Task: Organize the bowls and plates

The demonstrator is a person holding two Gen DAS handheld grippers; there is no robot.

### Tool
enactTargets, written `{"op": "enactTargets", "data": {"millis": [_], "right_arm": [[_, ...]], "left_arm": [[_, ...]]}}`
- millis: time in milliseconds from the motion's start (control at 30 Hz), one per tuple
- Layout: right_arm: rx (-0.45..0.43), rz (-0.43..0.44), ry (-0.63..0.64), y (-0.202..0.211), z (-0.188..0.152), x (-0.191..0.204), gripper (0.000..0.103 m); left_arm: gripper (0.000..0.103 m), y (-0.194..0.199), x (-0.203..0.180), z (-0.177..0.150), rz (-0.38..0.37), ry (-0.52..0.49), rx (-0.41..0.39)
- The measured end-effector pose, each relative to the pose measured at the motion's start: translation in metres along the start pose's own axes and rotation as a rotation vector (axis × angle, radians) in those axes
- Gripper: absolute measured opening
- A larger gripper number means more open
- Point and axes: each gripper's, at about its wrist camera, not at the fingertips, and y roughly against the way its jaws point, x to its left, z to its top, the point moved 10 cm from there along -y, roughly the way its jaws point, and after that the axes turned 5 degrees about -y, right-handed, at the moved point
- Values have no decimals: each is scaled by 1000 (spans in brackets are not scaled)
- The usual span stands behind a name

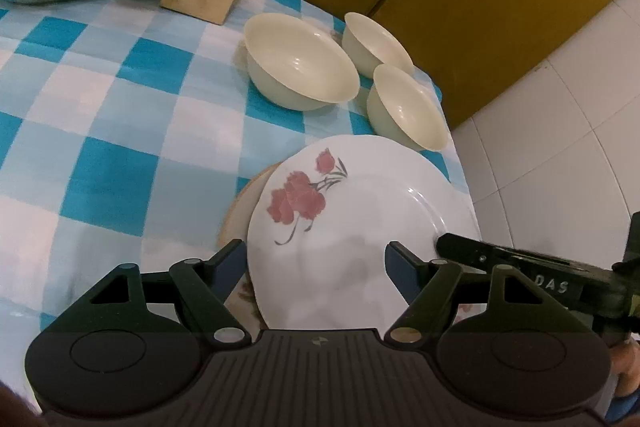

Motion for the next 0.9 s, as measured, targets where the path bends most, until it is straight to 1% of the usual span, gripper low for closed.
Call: {"op": "enactTargets", "data": {"millis": [67,133,167,200,233,267,300,367,400,500,567,633,700,767,800,833,900], "right_arm": [[-25,-20,-55,2,7,-13,23],[-86,-36,-115,9,19,-26,23],[-122,-66,-137,11,25,-35,23],[-139,-113,-152,11,28,-44,23],[-137,-143,-176,9,28,-53,23],[-119,-154,-205,4,26,-59,24],[-89,-128,-246,-3,21,-63,27],[-49,-77,-309,-9,16,-61,27],[-23,-55,-317,-12,12,-55,28],[-42,-104,-249,-12,6,-41,28],[-33,-101,-238,-15,2,-36,28],[-5,-87,-224,-20,-2,-28,28],[19,-71,-185,-24,-7,-15,27],[40,-46,-181,-28,-13,-4,27],[56,-39,-163,-31,-16,5,27],[60,-45,-142,-31,-17,9,26],[41,-96,-67,-33,-18,18,25]], "left_arm": [[80,-1,-3,2,-9,-4,-7],[80,-3,-7,3,-17,-14,-2],[80,-5,-7,3,-15,-16,2],[79,-8,-7,3,-15,-20,4],[78,-11,-7,2,-13,-24,14],[78,-14,-7,0,-14,-22,26],[78,-17,-8,-1,-16,-17,34],[77,-19,-8,-2,-19,-22,37],[77,-19,-9,-2,-21,-24,36],[81,-21,-8,0,-23,-5,35],[83,-19,-8,2,-5,-17,23],[86,-15,-6,5,14,-22,5],[87,-10,-2,9,52,-32,-15],[88,-4,4,11,93,-45,-29],[89,-3,11,10,120,-31,-29],[90,-2,17,10,139,-24,-39],[90,4,22,11,188,-53,-62]]}}
